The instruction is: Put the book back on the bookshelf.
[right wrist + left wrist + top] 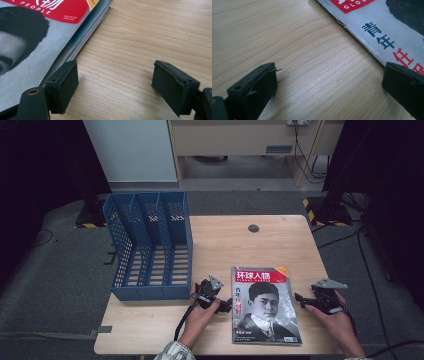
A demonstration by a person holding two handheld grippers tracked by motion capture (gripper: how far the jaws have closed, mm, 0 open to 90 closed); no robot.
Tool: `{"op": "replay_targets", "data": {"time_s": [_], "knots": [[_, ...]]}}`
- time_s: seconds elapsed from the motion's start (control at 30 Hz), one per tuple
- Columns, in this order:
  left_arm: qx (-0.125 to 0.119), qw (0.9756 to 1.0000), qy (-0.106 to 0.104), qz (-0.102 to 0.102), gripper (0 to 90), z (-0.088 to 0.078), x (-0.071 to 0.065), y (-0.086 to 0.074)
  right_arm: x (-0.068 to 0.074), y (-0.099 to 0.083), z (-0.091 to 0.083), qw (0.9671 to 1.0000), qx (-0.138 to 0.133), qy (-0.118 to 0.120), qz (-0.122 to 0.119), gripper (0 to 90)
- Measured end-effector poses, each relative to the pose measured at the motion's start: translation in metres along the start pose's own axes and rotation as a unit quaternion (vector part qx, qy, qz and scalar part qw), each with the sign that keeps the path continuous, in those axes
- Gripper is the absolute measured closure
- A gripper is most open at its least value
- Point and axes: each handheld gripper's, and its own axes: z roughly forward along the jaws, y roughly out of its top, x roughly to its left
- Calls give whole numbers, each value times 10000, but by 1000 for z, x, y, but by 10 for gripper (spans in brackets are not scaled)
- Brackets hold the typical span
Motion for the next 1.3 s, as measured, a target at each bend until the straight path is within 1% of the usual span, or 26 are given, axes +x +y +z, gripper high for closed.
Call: {"op": "replay_targets", "data": {"time_s": [0.07, 0.17, 0.2, 0.3, 0.37, 0.4, 0.43, 0.47, 0.5, 0.57, 0.6, 0.63, 0.67, 0.77, 0.8, 0.87, 0.9, 0.93, 0.97, 1.0, 1.03, 1.07, 1.1, 1.13, 1.2, 1.3], "knots": [[1, 10000, -3, 3, 0, 0, 0, 0, 0, 0, 0, 10000, 10, -7, 11, 202], [-4, 10000, -66, 68, 0, 0, 1, 0, 0, 0, 0, 10000, 10, 3, 24, 202], [-3, 10000, -67, 68, 0, 0, 1, 0, 0, 0, -1, 9999, 12, -9, 106, 194], [-32, 9999, -89, 72, 5, -1, 0, 0, -3, 1, -4, 9997, -38, -46, 224, 199], [-140, 9998, -125, -28, 43, -4, -2, 0, -5, 2, -9, 9993, -173, -81, 331, 216], [-290, 9993, -199, -123, 47, -7, -3, 2, -6, 3, -11, 9992, -211, -94, 335, 222], [-386, 9988, -249, -147, 45, -10, -4, 3, -5, 4, -14, 9989, -267, -77, 370, 228], [-543, 9980, -310, -134, 44, -14, -6, 5, -5, 5, -15, 9989, -308, -67, 356, 236], [-654, 9973, -334, -30, 44, -17, -10, 7, -4, 6, -17, 9986, -360, -33, 380, 243], [-679, 9968, -429, 6, 45, -21, -14, 8, 0, 9, -20, 9983, -448, 81, 376, 235], [-668, 9965, -507, 39, 46, -21, -17, 8, 2, 10, -20, 9981, -481, 118, 371, 221], [-668, 9965, -507, 39, 47, -21, -17, 8, 5, 12, -20, 9980, -501, 167, 337, 206], [-565, 9963, -632, 103, 48, -21, -24, 7, 7, 14, -20, 9980, -514, 219, 306, 189], [-532, 9960, -693, 182, 61, -21, -32, 7, 15, 18, -17, 9975, -538, 388, 231, 134], [-549, 9956, -742, 177, 65, -20, -36, 8, 17, 19, -16, 9973, -551, 471, 136, 118], [-489, 9954, -779, 274, 69, -19, -42, 8, 19, 20, -16, 9964, -585, 608, 107, 119], [-489, 9954, -779, 274, 74, -19, -42, 8, 19, 20, -16, 9964, -585, 608, 107, 119], [-453, 9950, -816, 348, 82, -17, -48, 8, 22, 20, -13, 9964, -514, 678, 60, 165], [-453, 9950, -816, 348, 83, -17, -48, 8, 22, 20, -13, 9964, -514, 678, 60, 165], [-464, 9945, -850, 405, 94, -18, -51, 8, 24, 19, -11, 9967, -388, 710, -36, 204], [-484, 9941, -869, 443, 116, -18, -53, 8, 26, 18, -10, 9967, -344, 740, -29, 230], [-494, 9939, -868, 475, 162, -19, -54, 8, 28, 18, -8, 9961, -307, 825, -72, 245], [-507, 9939, -844, 506, 194, -19, -55, 7, 30, 17, -7, 9960, -260, 858, -37, 251], [-513, 9940, -838, 490, 209, -19, -56, 6, 31, 17, -5, 9957, -227, 896, -73, 262], [-534, 9939, -850, 452, 281, -19, -57, 4, 34, 16, -2, 9959, -101, 881, -154, 265], [-476, 9941, -848, 478, 339, -17, -59, 3, 37, 16, 2, 9959, 27, 887, -187, 266]]}}
